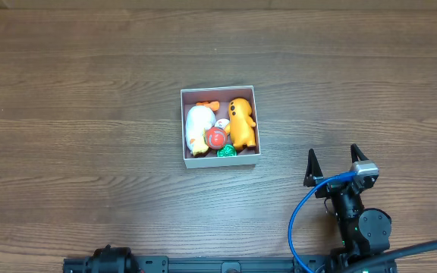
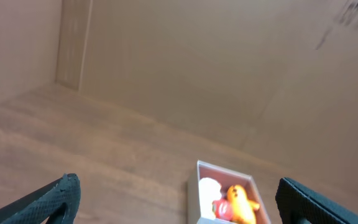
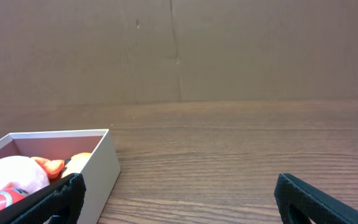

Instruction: Pack container

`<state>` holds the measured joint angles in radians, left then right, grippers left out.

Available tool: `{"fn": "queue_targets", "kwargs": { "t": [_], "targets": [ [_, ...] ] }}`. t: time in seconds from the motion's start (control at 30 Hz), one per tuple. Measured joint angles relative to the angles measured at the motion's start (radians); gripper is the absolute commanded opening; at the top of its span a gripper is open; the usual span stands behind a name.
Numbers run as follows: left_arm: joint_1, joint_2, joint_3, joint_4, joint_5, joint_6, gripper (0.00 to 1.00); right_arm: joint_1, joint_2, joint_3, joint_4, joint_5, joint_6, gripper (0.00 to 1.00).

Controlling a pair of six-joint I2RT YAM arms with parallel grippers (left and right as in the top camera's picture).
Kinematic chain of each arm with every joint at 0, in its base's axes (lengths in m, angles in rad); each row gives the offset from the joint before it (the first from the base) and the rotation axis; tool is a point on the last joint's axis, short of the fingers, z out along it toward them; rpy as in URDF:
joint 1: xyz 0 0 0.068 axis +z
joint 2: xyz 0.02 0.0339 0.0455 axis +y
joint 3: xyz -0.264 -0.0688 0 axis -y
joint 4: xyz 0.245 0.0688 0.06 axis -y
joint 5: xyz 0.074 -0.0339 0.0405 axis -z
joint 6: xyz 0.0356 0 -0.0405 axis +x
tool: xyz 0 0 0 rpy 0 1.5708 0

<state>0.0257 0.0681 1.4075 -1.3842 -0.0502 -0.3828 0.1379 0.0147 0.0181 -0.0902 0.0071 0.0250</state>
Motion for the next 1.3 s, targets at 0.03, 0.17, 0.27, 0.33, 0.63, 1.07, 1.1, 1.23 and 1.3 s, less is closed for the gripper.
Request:
{"fn": "queue_targets", "kwargs": {
  "t": [0.03, 0.17, 0.27, 0.33, 0.63, 1.07, 1.1, 1.23, 1.3],
  "targets": [
    [0.000, -0.015, -0.028, -0.002, 0.000, 0.000, 1.00, 0.000, 0.000, 0.000, 0.000, 0.000, 0.000, 1.00],
    [0.000, -0.055, -0.153, 0.011, 0.000, 0.000, 1.00, 0.000, 0.000, 0.000, 0.000, 0.000, 0.000, 1.00],
    [0.000, -0.058, -0.251, 0.096, 0.000, 0.008, 1.00, 0.000, 0.000, 0.000, 0.000, 0.000, 0.000, 1.00],
    [0.000, -0.057, -0.322, 0.180, 0.000, 0.027, 1.00, 0.000, 0.000, 0.000, 0.001, 0.000, 0.000, 1.00],
    [0.000, -0.056, -0.720, 0.647, 0.040, 0.198, 1.00, 0.000, 0.000, 0.000, 0.000, 0.000, 0.000, 1.00],
    [0.000, -0.057, -1.189, 1.128, 0.191, 0.420, 1.00, 0.000, 0.000, 0.000, 0.000, 0.000, 0.000, 1.00],
    [0.000, -0.057, -1.210, 1.142, 0.195, 0.427, 1.00, 0.000, 0.000, 0.000, 0.000, 0.000, 0.000, 1.00],
    [0.000, -0.057, -1.279, 1.198, 0.204, 0.446, 1.00, 0.000, 0.000, 0.000, 0.000, 0.000, 0.000, 1.00],
    [0.000, -0.057, -1.311, 1.221, 0.205, 0.446, 1.00, 0.000, 0.000, 0.000, 0.000, 0.000, 0.000, 1.00]
  ]
}}
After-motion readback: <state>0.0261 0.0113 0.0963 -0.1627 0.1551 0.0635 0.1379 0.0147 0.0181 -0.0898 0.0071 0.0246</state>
